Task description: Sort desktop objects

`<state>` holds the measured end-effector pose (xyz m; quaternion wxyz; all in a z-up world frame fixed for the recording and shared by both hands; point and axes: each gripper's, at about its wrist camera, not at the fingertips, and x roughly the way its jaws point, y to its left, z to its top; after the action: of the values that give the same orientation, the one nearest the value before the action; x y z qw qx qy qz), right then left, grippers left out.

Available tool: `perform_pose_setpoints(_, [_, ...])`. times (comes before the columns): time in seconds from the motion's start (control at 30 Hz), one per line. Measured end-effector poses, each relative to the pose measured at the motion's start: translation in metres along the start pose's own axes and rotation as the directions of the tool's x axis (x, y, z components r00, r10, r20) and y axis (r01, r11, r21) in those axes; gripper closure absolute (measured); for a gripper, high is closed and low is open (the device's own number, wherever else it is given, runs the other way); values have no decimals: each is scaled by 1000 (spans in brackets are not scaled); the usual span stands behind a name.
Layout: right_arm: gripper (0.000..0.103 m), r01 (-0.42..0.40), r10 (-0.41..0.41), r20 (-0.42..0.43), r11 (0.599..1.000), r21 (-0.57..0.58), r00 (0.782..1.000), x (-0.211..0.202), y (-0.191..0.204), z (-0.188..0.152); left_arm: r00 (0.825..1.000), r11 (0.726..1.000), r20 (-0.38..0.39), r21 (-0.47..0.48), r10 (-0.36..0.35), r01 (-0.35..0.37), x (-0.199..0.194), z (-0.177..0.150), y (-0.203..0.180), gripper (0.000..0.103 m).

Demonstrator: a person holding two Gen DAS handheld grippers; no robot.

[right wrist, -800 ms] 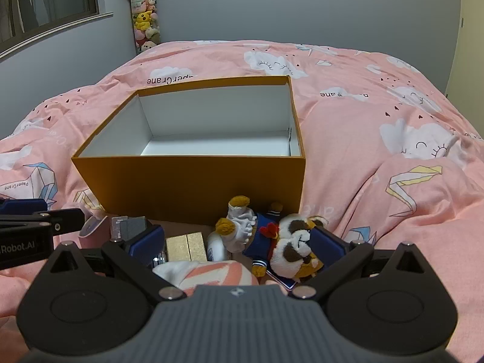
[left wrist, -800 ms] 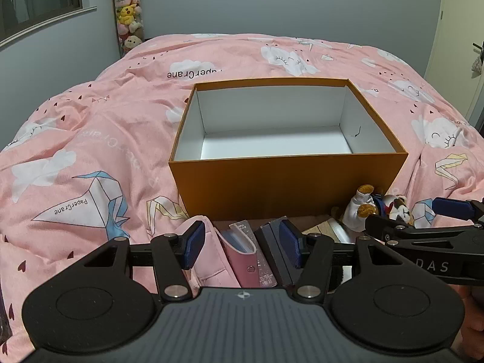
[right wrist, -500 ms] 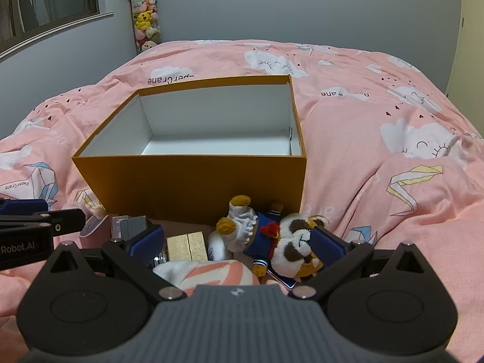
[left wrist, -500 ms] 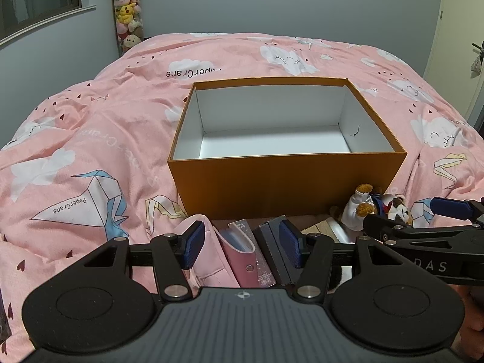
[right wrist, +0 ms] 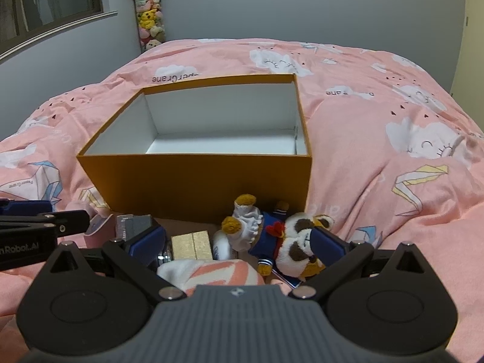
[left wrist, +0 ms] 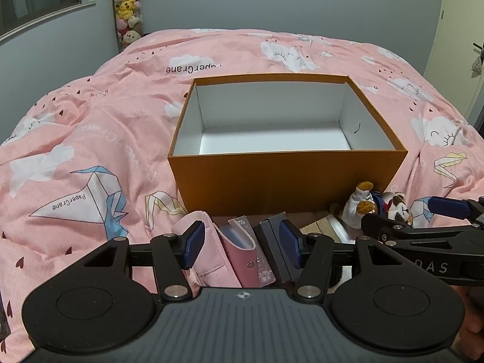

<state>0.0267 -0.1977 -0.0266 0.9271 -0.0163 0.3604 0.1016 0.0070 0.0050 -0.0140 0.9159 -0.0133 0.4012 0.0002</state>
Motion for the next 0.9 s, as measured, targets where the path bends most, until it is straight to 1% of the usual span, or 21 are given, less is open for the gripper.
perform_pose_setpoints(0.1, [2,-21,21,12,999,-28,1000,-2,4,3,1000,999,-17,-23,-24,24,-2,5,9,39])
perform_pose_setpoints(0.2, [3,-47,50,34,996,-71,998,-5,10,9,999,998,-37,-54,-32,30,-5,9,22,39])
perform_pose_setpoints(0.33, [21,-124,126,8,986,-113,992,-1,19,18,994,994,-84,-89,-67,59,-7,9,38,41])
perform_pose_setpoints(0.37, [24,-143,144,2,983,-118,990,1,21,20,993,993,-95,-101,-73,63,-7,8,42,42])
perform_pose_setpoints(0.43, [36,-180,180,-17,973,-143,984,5,28,22,990,990,-115,-126,-79,64,-4,7,49,43])
perform_pose_setpoints(0.47, [39,-198,196,-27,968,-157,980,7,33,23,989,988,-127,-143,-81,62,-1,6,52,43])
perform_pose_setpoints(0.53, [49,-239,233,-56,955,-176,971,11,40,24,984,980,-152,-187,-91,61,6,5,58,44])
perform_pose_setpoints(0.63, [57,-301,285,-110,935,-190,952,18,49,24,977,972,-178,-222,-114,73,16,6,62,44])
perform_pose_setpoints(0.7, [58,-347,323,-143,917,-197,935,21,53,21,973,971,-197,-228,-123,77,23,5,62,44])
perform_pose_setpoints(0.8, [64,-403,370,-183,892,-205,911,24,60,16,965,967,-230,-244,-128,70,36,2,64,45])
perform_pose_setpoints(0.9, [65,-437,395,-213,874,-213,894,29,66,12,960,963,-251,-263,-122,53,47,1,67,46])
